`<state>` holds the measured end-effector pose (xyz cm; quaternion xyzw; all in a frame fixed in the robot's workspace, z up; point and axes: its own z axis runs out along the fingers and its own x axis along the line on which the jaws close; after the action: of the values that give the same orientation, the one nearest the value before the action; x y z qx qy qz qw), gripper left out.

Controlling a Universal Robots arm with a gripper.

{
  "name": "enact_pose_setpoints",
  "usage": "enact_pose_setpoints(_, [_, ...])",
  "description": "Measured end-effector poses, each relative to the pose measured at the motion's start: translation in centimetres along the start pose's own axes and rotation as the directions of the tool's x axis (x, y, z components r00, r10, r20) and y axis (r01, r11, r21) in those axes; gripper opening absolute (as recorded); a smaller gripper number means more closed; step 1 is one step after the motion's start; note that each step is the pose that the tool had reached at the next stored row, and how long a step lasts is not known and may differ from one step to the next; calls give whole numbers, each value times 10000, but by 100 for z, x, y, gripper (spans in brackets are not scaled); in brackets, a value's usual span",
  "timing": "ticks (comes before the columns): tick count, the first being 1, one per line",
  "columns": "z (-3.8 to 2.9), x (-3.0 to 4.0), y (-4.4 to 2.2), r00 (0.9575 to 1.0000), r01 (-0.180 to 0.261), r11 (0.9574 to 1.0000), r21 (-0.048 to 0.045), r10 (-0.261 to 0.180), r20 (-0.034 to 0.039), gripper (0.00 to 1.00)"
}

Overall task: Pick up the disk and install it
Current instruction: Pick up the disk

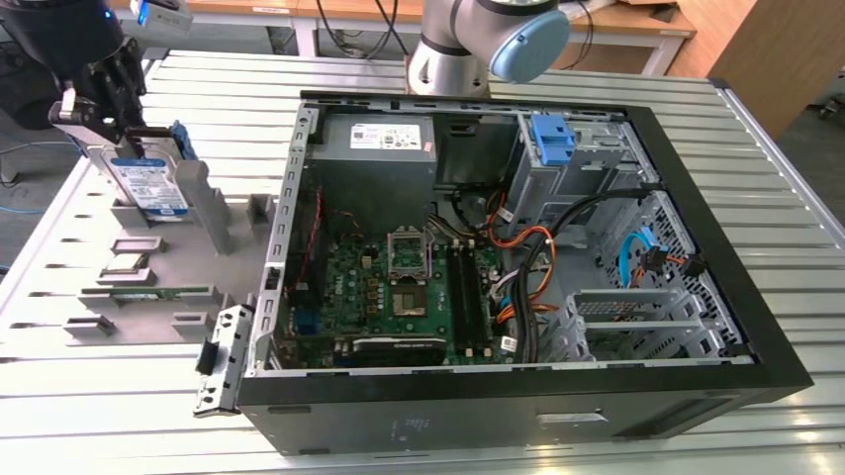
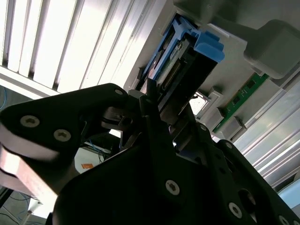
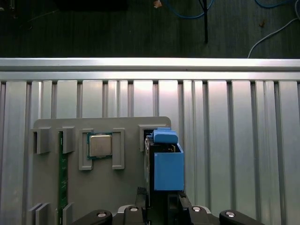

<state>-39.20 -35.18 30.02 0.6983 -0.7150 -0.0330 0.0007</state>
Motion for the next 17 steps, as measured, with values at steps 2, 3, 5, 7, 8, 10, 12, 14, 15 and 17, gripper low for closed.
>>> enact_pose_setpoints(2, [0, 0, 0, 10000, -2, 10000, 0, 2, 0, 35])
enact_pose_setpoints(3, [0, 0, 0, 10000, -3, 10000, 0, 3, 0, 35])
enact_pose_setpoints(5, [0, 0, 0, 10000, -5, 10000, 0, 5, 0, 35])
enact_pose_setpoints(7, [0, 0, 0, 10000, -6, 10000, 0, 6, 0, 35])
enact_pose_setpoints(8, [0, 0, 0, 10000, -6, 10000, 0, 6, 0, 35])
enact_pose_setpoints(10, [0, 0, 0, 10000, -7, 10000, 0, 7, 1, 35])
enact_pose_setpoints(12, [0, 0, 0, 10000, -55, 10000, 2, 55, 3, 35])
enact_pose_setpoints(14, [0, 0, 0, 10000, -66, 10000, 2, 66, 3, 35])
enact_pose_setpoints(15, [0, 0, 0, 10000, -67, 10000, 3, 67, 3, 35])
enact_pose_setpoints(17, [0, 0, 0, 9999, -128, 9999, 6, 128, 6, 35])
